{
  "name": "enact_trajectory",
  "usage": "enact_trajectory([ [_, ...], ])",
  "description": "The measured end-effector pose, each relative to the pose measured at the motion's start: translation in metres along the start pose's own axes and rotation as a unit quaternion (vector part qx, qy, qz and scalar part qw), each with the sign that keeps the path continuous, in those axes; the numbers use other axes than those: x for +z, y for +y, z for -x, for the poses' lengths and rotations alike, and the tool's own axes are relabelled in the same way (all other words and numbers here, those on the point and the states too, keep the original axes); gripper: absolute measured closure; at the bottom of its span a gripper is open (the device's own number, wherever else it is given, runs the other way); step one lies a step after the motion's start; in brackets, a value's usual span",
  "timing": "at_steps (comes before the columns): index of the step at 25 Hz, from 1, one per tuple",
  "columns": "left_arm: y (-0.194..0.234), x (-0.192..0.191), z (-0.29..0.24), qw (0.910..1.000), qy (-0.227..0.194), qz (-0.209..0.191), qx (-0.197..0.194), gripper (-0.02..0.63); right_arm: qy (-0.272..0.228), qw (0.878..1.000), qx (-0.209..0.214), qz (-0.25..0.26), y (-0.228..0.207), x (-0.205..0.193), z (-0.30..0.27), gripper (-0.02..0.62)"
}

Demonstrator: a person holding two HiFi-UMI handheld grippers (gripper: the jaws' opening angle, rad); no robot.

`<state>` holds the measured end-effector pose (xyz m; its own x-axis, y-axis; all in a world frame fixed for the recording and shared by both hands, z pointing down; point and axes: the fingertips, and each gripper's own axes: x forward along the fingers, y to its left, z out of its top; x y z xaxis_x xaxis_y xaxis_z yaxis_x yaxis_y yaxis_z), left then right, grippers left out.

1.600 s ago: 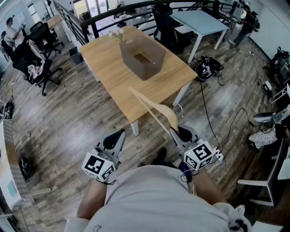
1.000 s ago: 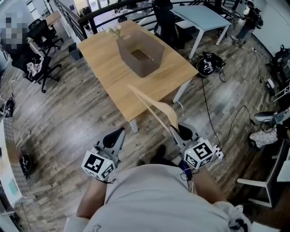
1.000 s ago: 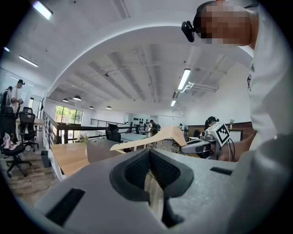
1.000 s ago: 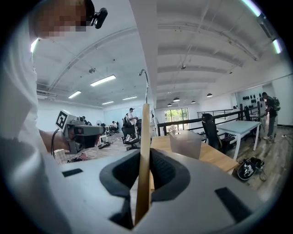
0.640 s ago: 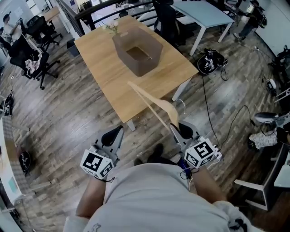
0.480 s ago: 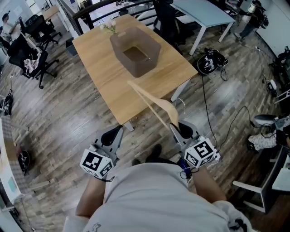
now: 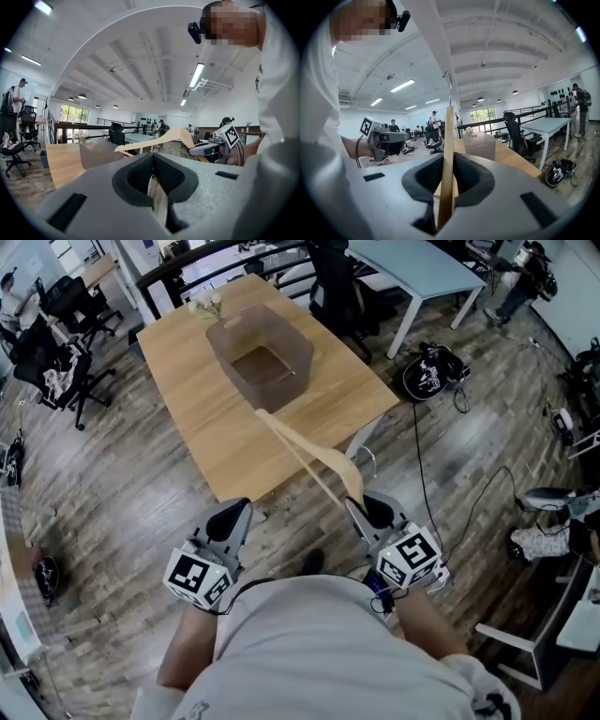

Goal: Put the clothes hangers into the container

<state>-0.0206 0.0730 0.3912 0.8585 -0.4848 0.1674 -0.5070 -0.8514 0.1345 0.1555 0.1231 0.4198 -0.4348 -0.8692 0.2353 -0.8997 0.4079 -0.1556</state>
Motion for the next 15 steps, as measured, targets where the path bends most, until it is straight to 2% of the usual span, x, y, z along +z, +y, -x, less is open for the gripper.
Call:
enact_trajectory([
  [7,0.0,-0.001,-0.025,1.0,0.005,0.007,0.0,0.6,0.002,1.0,0.003,-0.004,-0.021,0.001,-0.002,0.537],
  [15,0.02,0.006,-0.037,1.0,0.002,0.007,-0.005,0.6,0.009,1.0,-0.001,-0.005,-0.03,0.004,-0.021,0.537],
])
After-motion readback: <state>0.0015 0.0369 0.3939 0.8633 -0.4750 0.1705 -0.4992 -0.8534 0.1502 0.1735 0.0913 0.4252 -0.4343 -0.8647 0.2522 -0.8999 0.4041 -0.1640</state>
